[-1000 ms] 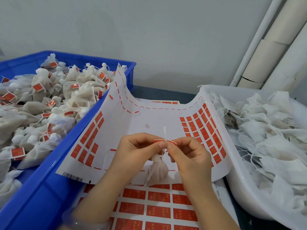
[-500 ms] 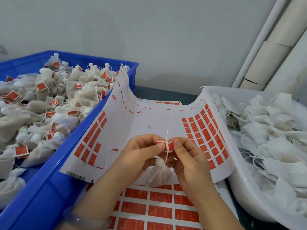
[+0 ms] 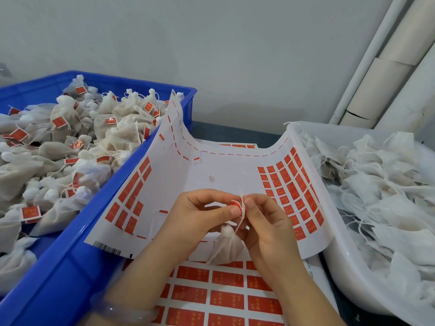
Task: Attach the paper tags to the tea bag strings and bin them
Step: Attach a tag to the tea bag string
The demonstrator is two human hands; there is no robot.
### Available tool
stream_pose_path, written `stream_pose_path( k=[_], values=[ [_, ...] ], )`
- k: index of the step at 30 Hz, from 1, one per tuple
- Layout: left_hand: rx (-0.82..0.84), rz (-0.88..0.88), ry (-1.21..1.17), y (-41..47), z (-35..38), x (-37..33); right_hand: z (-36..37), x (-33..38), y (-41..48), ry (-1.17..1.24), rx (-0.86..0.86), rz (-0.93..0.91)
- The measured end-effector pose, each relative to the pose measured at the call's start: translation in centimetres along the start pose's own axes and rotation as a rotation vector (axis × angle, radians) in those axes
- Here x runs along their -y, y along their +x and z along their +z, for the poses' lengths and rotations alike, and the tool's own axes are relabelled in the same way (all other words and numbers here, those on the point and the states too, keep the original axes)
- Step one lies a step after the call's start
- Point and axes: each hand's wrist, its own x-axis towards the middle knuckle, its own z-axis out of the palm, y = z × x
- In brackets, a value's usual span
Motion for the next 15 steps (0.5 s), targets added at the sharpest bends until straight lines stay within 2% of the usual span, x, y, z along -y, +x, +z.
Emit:
stream_pose_path(
  k=[15],
  values=[
    [0.001, 0.033, 0.032, 0.01, 0.2, 0.0, -0.17, -0.07, 0.12, 0.066, 0.0, 0.033]
  ],
)
